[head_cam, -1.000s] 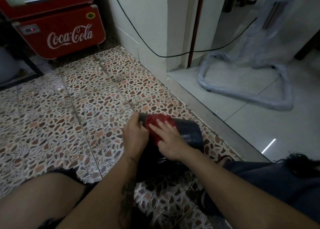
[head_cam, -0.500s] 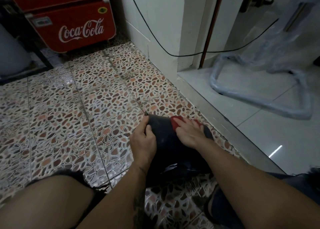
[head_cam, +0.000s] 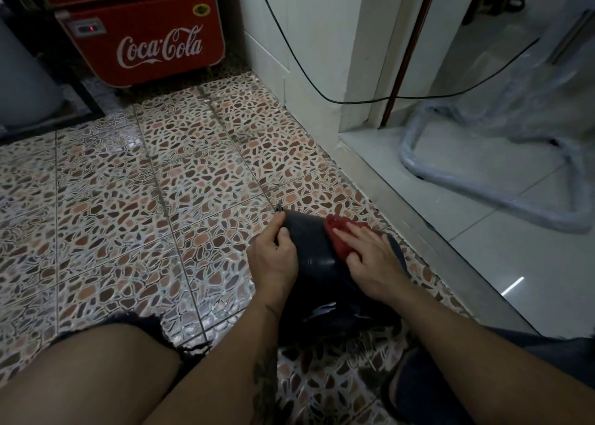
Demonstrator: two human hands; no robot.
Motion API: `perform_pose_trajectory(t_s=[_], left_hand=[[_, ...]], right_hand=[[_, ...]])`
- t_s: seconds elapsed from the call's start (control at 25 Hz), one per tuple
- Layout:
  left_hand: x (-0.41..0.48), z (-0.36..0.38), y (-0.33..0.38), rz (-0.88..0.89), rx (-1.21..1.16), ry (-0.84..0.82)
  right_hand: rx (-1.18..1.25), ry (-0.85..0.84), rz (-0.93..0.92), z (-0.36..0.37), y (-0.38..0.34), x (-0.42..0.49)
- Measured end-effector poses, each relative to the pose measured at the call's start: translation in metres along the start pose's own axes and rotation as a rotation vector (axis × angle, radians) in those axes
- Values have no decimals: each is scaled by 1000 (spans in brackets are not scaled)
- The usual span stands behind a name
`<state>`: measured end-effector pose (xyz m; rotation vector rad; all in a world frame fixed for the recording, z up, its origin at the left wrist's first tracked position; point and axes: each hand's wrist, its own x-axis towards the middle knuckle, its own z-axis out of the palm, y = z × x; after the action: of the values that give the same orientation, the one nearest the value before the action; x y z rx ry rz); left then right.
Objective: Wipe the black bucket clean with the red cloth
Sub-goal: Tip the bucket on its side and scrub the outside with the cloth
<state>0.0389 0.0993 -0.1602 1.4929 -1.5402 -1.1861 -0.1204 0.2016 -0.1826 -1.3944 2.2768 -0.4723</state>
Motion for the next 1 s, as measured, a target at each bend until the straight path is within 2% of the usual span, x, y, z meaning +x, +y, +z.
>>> perform_pose_trajectory(t_s=[0.12, 0.28, 0.44, 0.6, 0.72, 0.76, 0.84, 0.92, 1.0], left_hand=[[-3, 0, 1, -5, -23, -15], [2, 1, -3, -48, -57, -23], [9, 7, -4, -41, -19, -17], [9, 10, 0, 20, 105, -42], [6, 9, 3, 27, 101, -50], [8, 10, 3, 6, 79, -57], [18, 13, 6, -43, 48, -90], [31, 17, 14, -85, 37, -133], [40, 23, 26, -154, 12, -156]], right_hand=[[-65, -68, 79, 0, -28, 35], [75, -70, -41, 19, -76, 45], [126, -33, -101, 10, -39, 7], [43, 23, 76, 1, 8, 5], [-66, -3, 252, 8, -17, 18], [-70, 14, 233, 15, -30, 13], [-45, 64, 80, 31, -43, -16], [-54, 76, -25, 39, -31, -45], [-32, 81, 20, 33, -4, -50]])
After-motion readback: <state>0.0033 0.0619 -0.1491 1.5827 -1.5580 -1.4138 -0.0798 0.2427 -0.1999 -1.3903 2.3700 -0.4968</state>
